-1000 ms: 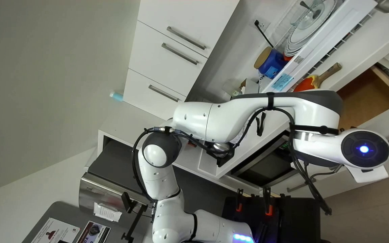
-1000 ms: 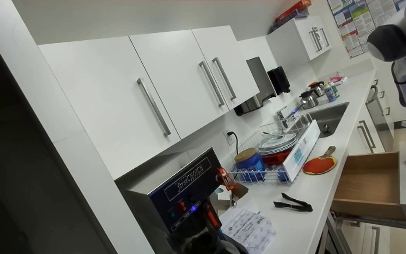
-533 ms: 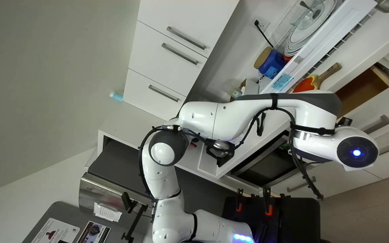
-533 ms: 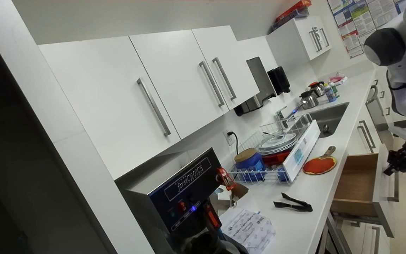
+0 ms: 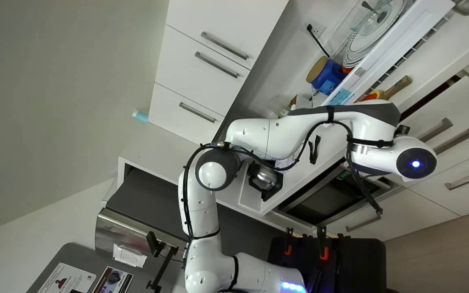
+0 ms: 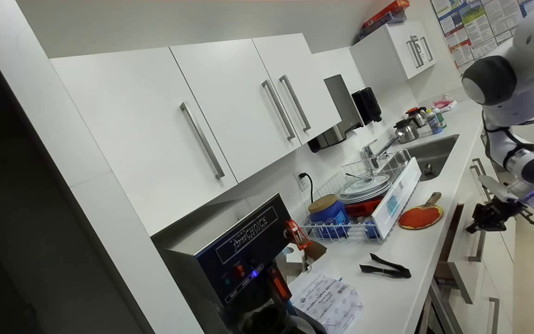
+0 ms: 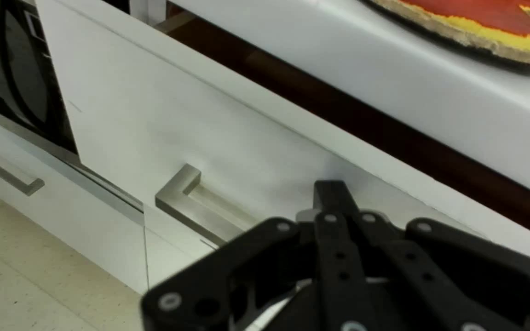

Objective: Close the top middle drawer of the cabinet.

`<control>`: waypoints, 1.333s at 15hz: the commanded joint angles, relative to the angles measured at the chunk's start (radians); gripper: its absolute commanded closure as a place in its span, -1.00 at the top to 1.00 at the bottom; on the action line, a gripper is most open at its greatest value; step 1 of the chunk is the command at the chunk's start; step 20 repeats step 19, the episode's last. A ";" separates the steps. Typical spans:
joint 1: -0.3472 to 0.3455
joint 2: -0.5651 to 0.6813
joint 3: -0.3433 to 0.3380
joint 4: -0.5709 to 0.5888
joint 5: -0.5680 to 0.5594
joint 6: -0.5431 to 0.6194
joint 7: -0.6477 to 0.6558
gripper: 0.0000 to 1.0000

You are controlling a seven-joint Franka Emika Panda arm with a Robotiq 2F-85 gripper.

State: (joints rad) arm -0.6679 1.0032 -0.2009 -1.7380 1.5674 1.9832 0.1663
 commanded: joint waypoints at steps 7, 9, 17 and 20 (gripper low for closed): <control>0.129 -0.030 -0.040 0.025 0.006 0.006 -0.012 -1.00; 0.168 -0.119 -0.093 -0.079 -0.075 0.014 -0.014 -1.00; 0.327 -0.503 -0.269 -0.399 -0.410 0.222 -0.070 -1.00; 0.345 -0.595 -0.272 -0.455 -0.502 0.271 -0.049 -1.00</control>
